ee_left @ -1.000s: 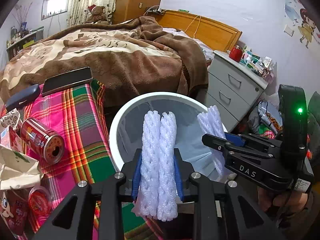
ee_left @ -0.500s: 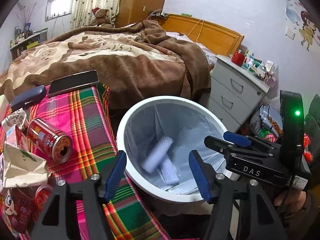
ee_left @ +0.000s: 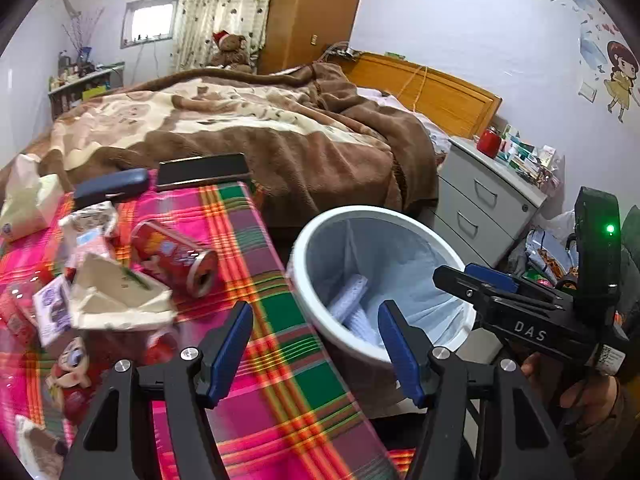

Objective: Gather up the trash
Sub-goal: 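Move back to the pile and grasp the white yogurt cup with the left gripper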

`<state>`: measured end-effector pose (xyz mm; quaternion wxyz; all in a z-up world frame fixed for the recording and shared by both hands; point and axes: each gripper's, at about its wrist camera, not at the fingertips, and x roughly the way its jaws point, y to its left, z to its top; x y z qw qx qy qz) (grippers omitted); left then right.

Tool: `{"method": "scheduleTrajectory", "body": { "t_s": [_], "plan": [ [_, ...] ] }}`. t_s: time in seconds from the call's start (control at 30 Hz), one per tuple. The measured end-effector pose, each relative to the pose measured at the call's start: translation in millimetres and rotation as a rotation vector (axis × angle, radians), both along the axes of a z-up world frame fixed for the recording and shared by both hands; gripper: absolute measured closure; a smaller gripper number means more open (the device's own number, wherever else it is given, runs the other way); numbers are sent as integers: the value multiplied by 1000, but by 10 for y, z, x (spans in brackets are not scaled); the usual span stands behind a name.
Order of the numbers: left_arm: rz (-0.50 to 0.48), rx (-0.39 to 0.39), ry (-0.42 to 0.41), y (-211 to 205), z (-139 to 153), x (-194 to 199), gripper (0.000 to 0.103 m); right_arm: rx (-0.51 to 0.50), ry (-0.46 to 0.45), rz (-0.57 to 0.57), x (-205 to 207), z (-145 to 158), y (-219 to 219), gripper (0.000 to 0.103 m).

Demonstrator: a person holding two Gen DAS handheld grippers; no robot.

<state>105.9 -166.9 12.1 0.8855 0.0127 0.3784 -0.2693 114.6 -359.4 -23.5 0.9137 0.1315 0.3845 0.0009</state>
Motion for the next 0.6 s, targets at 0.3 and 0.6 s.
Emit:
{"method": "scheduleTrajectory", "body": {
  "t_s": [0.3,0.6],
  "plan": [
    [95,19,-57,575,68,-209,38,-24,-77,89,-77,105,473,41],
    [248,37,-92,1311,94,-380,38,-9,-89,202,-48,100,967,41]
  ]
}}
